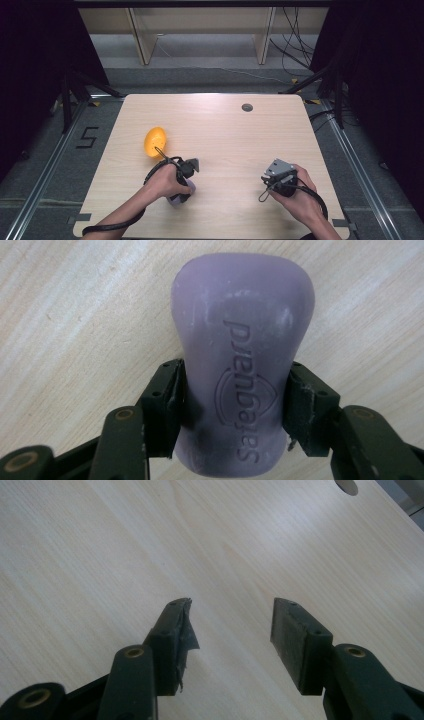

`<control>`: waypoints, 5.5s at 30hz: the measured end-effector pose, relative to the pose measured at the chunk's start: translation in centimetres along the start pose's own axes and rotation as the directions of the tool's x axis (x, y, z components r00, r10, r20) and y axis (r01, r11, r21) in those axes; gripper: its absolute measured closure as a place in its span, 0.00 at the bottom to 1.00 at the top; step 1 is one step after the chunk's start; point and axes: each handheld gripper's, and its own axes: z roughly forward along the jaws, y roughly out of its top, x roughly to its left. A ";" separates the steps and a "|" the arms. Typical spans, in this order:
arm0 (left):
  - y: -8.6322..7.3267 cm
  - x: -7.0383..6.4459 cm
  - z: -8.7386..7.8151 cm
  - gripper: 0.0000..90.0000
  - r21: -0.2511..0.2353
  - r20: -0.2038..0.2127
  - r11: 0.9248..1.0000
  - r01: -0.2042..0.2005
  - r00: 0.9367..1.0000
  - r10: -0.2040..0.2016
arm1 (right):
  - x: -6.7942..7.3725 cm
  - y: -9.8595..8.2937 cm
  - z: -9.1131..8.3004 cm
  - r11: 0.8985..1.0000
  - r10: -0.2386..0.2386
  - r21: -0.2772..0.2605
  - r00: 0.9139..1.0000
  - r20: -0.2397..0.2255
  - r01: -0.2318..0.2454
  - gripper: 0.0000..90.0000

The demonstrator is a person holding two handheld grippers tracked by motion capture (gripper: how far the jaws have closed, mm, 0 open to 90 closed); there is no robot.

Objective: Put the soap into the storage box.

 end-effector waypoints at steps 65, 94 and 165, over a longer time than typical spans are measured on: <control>-2.6 3.8 -2.9 0.53 -0.112 0.052 0.947 0.300 0.954 -0.295 | 0.0 0.3 0.1 1.000 0.005 -0.008 1.000 -0.010 -0.005 0.56; -2.8 5.6 -6.2 0.53 -0.148 0.065 0.910 0.387 0.922 -0.381 | 0.1 0.4 0.1 1.000 -0.003 -0.010 1.000 -0.013 0.003 0.56; -1.8 12.2 -8.3 0.53 -0.248 0.044 0.807 0.536 0.838 -0.543 | -0.1 0.4 0.1 1.000 -0.019 -0.019 1.000 -0.008 0.019 0.56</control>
